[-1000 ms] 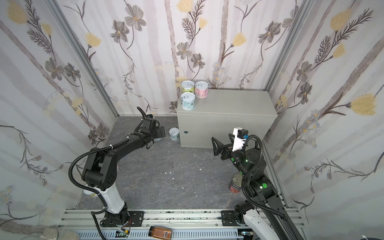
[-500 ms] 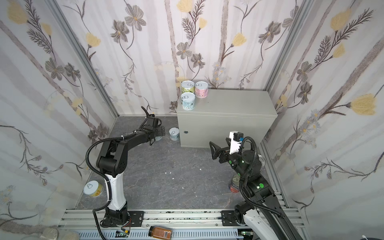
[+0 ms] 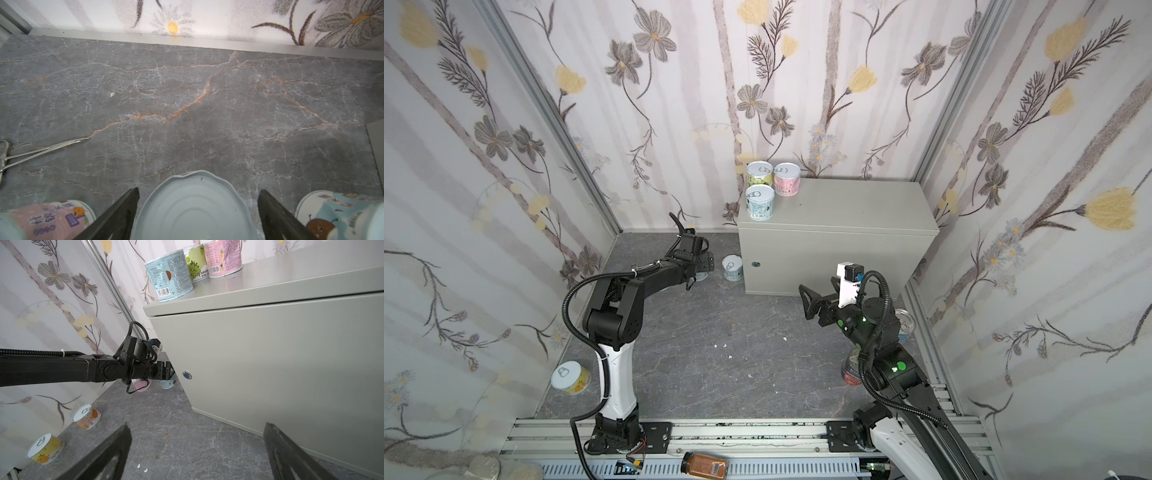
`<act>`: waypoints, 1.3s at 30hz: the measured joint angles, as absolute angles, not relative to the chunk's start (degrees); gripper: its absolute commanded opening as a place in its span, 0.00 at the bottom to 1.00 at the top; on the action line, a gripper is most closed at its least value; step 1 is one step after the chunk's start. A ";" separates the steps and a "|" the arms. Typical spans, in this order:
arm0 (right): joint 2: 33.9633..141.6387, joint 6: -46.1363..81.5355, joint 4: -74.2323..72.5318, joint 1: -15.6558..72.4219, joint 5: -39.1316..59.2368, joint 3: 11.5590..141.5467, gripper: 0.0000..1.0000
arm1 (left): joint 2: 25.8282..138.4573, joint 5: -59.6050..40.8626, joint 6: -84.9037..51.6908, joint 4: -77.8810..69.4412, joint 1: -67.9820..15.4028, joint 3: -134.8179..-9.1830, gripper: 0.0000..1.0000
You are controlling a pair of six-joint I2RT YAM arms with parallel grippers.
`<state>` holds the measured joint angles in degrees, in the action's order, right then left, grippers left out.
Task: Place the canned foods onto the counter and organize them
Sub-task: 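Lower the left gripper over the light-blue can by the cabinet and close, then lift the light-blue can with the left gripper while the right gripper reaches toward it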
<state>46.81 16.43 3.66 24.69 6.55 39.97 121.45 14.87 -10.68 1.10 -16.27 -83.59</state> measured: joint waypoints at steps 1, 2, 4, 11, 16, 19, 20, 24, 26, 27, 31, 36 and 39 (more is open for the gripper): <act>46.76 16.45 3.64 24.69 6.83 39.97 1.00 | 121.60 14.76 -10.68 0.97 -16.29 -83.68 0.88; 46.72 16.45 3.62 24.71 7.09 39.94 1.00 | 121.78 14.72 -10.70 0.89 -16.29 -83.68 0.87; 46.52 16.45 3.51 24.73 7.09 39.94 1.00 | 122.02 14.70 -10.76 0.93 -16.27 -83.68 0.86; 46.09 16.47 2.42 24.80 7.09 39.31 1.00 | 122.10 14.28 -12.29 1.15 -16.29 -83.07 0.84; 46.13 16.47 2.17 24.80 7.09 39.07 1.00 | 122.15 14.46 -12.62 1.13 -16.27 -83.02 0.77; 46.13 16.45 1.98 24.80 7.09 38.74 1.00 | 122.26 14.46 -12.64 1.28 -16.23 -83.24 0.73; 46.13 16.45 2.02 24.80 7.09 38.63 1.00 | 122.30 14.48 -12.64 1.30 -16.23 -83.35 0.71; 46.11 16.45 2.00 24.80 7.09 38.44 1.00 | 122.32 14.33 -12.62 1.30 -16.23 -83.57 0.64; 46.11 16.45 2.00 24.80 7.09 38.33 1.00 | 122.30 14.31 -12.60 1.32 -16.23 -83.57 0.62; 46.11 16.45 1.98 24.80 7.09 38.30 1.00 | 122.28 14.31 -12.60 1.32 -16.23 -83.57 0.62; 46.33 16.45 1.93 24.80 7.09 38.13 1.00 | 121.27 13.93 -12.19 2.52 -16.29 -83.46 0.61; 46.72 16.45 1.89 25.08 7.14 37.43 1.00 | 117.71 13.21 -11.75 4.80 -16.47 -83.29 0.61; 46.70 16.45 1.74 25.82 7.11 36.95 1.00 | 115.09 12.49 -10.66 5.63 -17.15 -83.35 0.61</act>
